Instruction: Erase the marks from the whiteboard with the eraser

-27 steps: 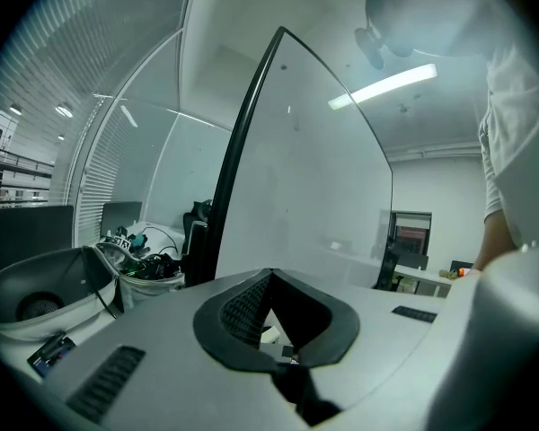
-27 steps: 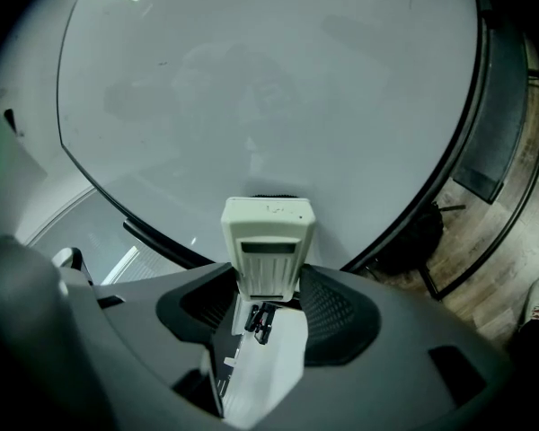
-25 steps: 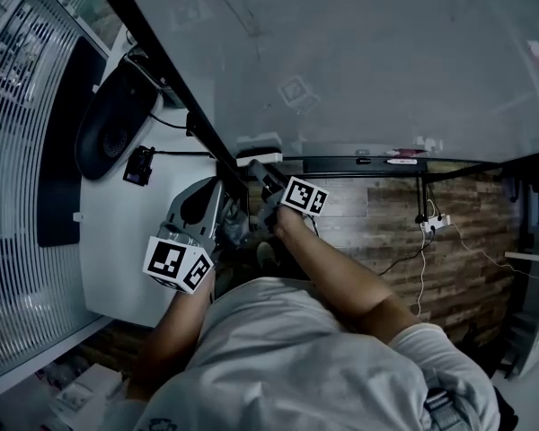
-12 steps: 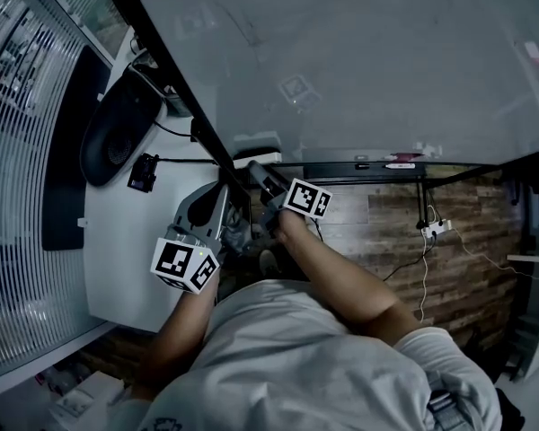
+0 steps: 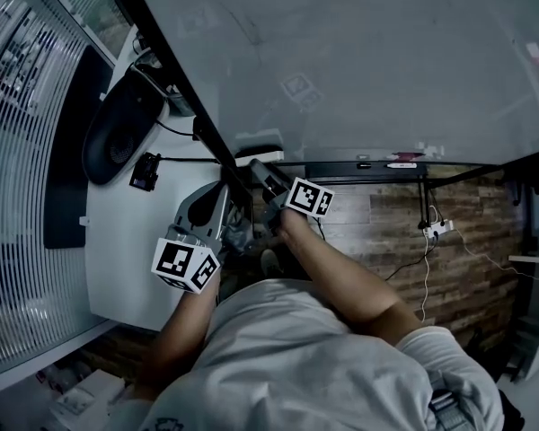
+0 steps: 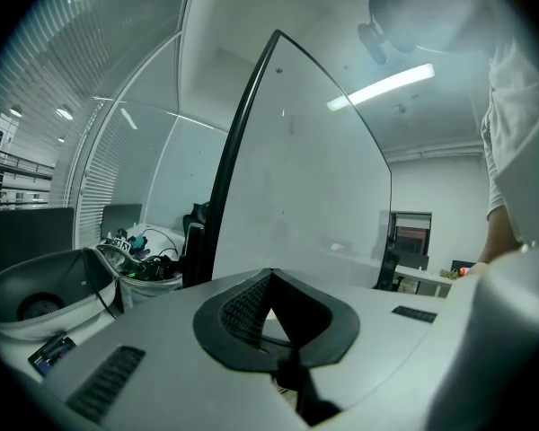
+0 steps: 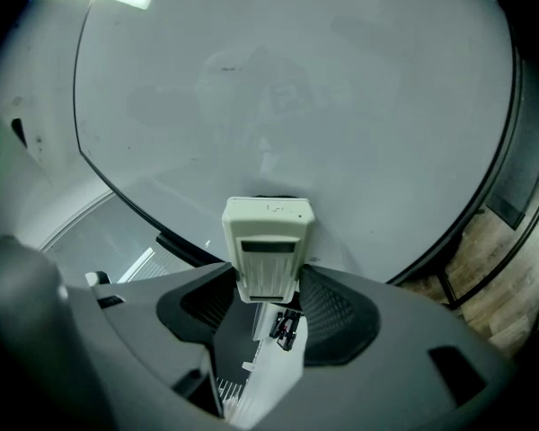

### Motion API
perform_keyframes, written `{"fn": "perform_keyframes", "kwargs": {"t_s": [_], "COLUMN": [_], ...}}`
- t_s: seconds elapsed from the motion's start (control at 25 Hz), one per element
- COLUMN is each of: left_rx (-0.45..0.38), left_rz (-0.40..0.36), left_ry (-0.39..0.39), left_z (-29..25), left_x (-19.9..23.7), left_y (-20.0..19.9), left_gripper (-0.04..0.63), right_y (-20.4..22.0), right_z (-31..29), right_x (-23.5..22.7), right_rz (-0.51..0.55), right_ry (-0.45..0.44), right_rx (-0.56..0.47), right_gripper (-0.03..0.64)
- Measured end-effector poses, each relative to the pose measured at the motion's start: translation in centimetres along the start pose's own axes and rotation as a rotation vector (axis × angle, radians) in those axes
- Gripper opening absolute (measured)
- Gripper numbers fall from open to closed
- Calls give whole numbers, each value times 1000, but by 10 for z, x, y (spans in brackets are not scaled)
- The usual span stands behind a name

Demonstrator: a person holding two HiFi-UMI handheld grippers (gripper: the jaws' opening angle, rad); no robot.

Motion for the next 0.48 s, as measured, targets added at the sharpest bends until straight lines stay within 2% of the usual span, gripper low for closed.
{"fn": "perform_keyframes", "kwargs": {"t_s": [0.48], "left_rx": [38], "left_rz": [3], "left_ry": [-53], "left_z": [1], "left_x": [16], "left_y": [13], "left_gripper": [6], "right_y": [25], "right_z": [14], "right_x": [-72], "right_rz": [-71], "right_ry": [123], "right_rx": [45], "right_gripper": [232]}}
Point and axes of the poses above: the fingertips, and each gripper's own axes: z backward along the fingers, x to its left, y out of its underside, the point moved 2 cm from there along z, backward along the fingers, and after that the axes turned 13 degrees about -y, right-handed, at the moved point
